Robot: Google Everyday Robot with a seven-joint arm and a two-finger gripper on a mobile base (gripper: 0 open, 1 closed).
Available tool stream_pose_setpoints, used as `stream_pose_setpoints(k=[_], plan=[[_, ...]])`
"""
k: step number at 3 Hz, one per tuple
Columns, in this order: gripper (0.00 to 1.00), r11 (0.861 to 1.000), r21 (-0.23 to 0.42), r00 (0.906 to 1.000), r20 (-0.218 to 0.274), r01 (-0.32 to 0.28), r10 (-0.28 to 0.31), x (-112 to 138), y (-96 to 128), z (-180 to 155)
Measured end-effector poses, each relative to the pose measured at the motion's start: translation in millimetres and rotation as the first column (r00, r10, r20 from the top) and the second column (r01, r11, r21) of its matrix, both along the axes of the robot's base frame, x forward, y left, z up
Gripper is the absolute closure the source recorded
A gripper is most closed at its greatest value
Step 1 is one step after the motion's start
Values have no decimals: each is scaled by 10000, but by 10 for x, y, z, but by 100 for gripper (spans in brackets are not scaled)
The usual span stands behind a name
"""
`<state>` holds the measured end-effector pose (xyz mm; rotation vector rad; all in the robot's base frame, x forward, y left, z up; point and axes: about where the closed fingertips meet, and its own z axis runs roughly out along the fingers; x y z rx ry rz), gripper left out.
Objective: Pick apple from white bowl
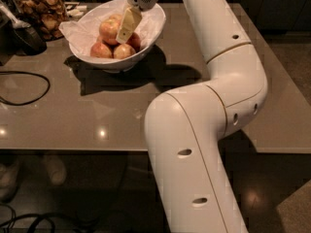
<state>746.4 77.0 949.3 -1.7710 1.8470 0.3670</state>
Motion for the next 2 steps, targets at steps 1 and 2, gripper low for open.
stream_pose_setpoints(k=[1, 2], plan=[[23, 10000, -57, 9999, -100, -77, 77, 10, 39, -66], [23, 9998, -123, 9998, -152, -159, 157, 23, 86, -122]])
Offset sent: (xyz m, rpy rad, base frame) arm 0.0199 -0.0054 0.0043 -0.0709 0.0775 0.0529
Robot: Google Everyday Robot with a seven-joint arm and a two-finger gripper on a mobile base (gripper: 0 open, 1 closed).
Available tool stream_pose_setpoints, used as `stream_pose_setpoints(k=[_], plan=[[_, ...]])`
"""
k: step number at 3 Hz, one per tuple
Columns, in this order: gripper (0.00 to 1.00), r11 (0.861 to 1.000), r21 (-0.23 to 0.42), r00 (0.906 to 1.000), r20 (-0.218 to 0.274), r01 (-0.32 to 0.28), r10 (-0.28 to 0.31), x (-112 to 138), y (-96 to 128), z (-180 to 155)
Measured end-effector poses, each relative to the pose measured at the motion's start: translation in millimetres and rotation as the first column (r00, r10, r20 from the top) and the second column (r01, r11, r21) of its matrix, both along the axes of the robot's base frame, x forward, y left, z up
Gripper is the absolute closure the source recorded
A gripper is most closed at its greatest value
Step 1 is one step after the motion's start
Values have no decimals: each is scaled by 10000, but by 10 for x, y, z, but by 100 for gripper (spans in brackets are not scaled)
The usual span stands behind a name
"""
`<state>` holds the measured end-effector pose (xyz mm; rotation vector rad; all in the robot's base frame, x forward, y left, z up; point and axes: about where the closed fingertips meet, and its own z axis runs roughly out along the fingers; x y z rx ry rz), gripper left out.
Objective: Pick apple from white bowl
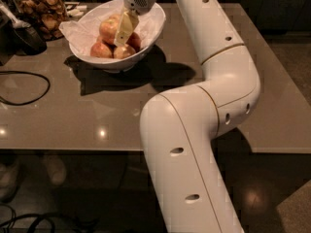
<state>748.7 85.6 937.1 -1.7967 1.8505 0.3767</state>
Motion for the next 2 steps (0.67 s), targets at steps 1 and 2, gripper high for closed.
stream_pose_setpoints(k=[1, 2], plan=[[24, 9999, -39, 9999, -32, -109, 109, 0, 59, -32], [24, 9999, -43, 9998, -123, -135, 135, -10, 105, -50]])
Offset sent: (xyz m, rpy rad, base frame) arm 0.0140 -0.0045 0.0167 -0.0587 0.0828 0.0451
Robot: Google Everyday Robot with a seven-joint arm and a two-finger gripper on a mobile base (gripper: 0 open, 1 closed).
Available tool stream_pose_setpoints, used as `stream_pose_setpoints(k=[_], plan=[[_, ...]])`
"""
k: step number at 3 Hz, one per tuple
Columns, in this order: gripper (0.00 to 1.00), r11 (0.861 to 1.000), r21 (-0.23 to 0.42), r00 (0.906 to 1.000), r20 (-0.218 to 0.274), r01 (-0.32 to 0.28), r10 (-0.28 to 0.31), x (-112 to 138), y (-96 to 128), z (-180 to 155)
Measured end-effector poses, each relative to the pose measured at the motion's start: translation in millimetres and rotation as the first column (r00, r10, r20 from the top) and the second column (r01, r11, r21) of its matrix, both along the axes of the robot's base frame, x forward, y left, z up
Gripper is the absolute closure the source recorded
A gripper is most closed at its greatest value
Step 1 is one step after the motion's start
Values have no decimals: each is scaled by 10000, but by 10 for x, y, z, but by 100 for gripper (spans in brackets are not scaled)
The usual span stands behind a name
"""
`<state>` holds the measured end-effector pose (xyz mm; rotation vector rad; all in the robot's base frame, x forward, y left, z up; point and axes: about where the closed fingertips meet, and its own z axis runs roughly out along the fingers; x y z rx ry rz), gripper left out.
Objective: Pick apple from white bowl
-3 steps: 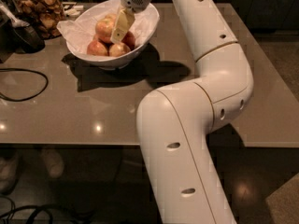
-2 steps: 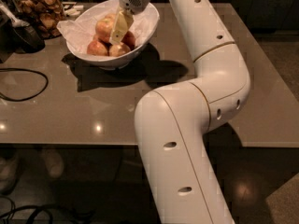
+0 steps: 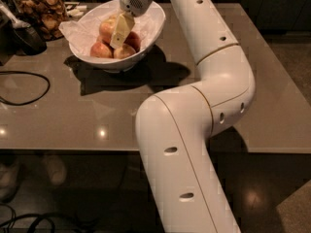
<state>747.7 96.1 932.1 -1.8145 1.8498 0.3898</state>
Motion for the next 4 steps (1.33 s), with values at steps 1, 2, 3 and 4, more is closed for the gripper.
stream_pose_setpoints(k=[1, 2, 3, 4], plan=[[43, 9999, -8, 9998, -123, -154, 154, -88, 85, 67], [66, 9999, -123, 9992, -404, -78, 73, -152, 162, 71], [88, 9998, -173, 9976, -690, 69, -81, -175, 193, 30], [100, 9998, -173, 9975, -699, 76, -88, -175, 195, 29]])
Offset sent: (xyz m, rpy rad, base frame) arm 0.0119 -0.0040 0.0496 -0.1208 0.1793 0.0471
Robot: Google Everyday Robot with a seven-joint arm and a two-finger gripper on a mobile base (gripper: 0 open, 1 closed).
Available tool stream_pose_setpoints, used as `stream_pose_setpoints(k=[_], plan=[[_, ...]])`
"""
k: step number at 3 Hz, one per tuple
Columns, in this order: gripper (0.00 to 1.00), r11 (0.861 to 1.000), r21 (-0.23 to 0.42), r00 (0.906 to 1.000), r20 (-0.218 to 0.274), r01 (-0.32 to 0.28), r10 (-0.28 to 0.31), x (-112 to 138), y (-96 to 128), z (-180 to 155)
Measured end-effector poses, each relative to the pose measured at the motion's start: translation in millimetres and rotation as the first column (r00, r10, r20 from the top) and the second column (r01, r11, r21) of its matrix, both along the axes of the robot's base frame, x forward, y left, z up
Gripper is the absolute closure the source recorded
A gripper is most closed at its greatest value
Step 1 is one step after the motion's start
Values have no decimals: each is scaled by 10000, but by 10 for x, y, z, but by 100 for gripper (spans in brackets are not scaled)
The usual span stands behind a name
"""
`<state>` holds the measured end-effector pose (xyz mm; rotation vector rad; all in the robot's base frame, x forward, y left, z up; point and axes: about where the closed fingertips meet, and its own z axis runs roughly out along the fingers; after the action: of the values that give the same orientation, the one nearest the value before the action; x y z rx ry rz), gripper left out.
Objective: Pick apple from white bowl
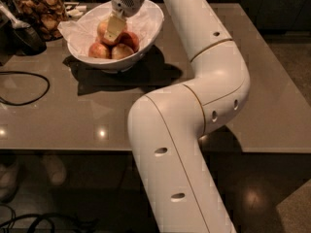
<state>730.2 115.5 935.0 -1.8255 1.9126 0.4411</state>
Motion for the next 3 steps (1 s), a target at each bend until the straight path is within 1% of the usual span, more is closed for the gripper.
stream_pose_setpoints(k=[1, 2, 3], plan=[[100, 10000, 0, 10000, 0, 0, 0, 0, 0, 0], [83, 10000, 0, 10000, 0, 0, 0, 0, 0, 0], [59, 10000, 1, 10000, 1, 0, 0, 0, 0, 0]])
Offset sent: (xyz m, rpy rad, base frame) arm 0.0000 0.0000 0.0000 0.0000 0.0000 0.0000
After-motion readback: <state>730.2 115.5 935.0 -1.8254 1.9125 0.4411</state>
